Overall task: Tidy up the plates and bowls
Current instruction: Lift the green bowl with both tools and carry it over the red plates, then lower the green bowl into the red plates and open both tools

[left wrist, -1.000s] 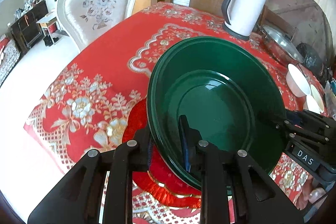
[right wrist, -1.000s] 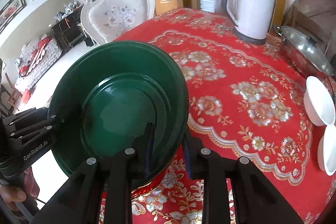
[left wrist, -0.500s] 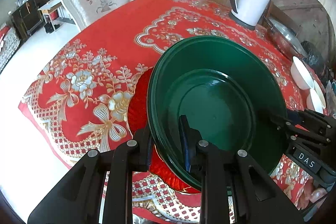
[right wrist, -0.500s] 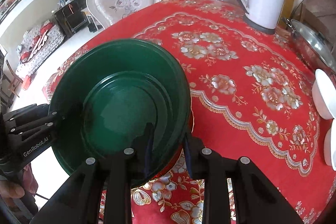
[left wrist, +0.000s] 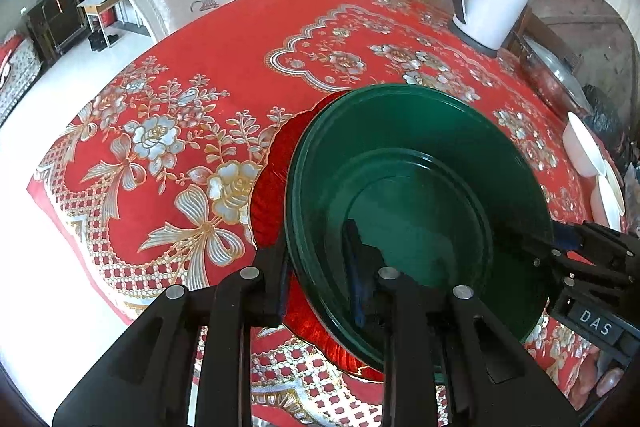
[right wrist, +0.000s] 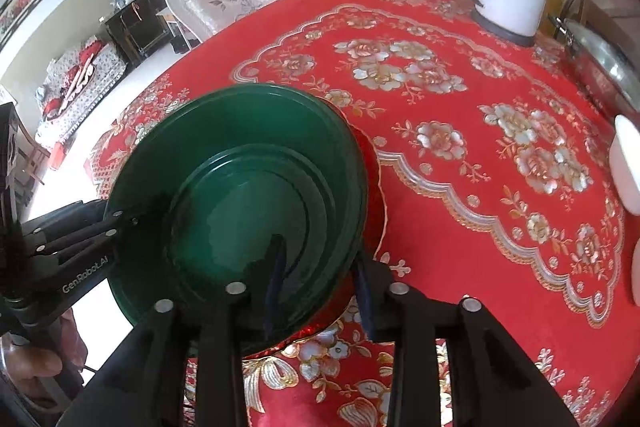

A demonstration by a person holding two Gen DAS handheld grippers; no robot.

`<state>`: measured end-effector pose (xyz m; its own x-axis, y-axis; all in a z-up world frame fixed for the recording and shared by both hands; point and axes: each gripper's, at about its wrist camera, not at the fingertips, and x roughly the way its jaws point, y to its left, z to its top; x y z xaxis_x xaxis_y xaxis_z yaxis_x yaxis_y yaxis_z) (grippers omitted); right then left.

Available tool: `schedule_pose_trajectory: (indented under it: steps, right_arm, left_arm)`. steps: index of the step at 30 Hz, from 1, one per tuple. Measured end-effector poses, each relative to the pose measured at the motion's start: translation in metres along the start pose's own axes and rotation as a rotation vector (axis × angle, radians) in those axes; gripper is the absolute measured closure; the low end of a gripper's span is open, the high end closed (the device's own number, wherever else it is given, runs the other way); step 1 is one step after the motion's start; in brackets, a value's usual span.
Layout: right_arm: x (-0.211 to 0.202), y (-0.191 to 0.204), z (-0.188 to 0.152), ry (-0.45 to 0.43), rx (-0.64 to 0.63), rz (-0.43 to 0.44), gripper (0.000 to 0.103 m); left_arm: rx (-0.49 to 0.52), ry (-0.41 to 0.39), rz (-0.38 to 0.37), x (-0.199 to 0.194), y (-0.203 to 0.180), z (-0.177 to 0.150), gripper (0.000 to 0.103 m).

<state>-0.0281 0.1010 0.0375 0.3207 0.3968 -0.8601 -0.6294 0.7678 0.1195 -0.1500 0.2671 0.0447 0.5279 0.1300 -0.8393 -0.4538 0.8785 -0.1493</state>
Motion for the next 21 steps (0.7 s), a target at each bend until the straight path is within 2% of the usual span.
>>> schedule_pose_trajectory:
  steps: [1,2,8,9,11,18,21]
  right_arm:
    - [0.0,0.0,0.0,-0.002,0.001,0.002,0.066]
    - [0.0,0.0,-0.001,-0.004,0.004,0.002,0.065]
    - [-0.007,-0.003,0.001,-0.018,0.032,0.016,0.057]
    - [-0.009,-0.004,0.001,-0.021,0.033,0.014,0.056]
    - [-0.013,-0.006,0.002,-0.028,0.041,0.014,0.056]
    - [-0.033,-0.017,0.005,-0.079,0.067,0.019,0.056]
    - [-0.041,-0.023,0.006,-0.102,0.085,0.02,0.056]
  left_arm:
    - [0.002,0.0,0.001,0.0,0.0,0.0,0.063]
    - [0.003,-0.006,-0.009,0.0,0.0,0.0,0.06]
    - [0.002,-0.054,0.013,-0.012,0.002,0.003,0.059]
    - [0.004,-0.06,0.02,-0.014,0.002,0.004,0.057]
    - [0.003,-0.081,0.03,-0.019,0.003,0.005,0.046]
    - [0.042,-0.192,0.079,-0.05,-0.005,0.013,0.046]
    - [0.062,-0.227,0.074,-0.061,-0.015,0.018,0.045]
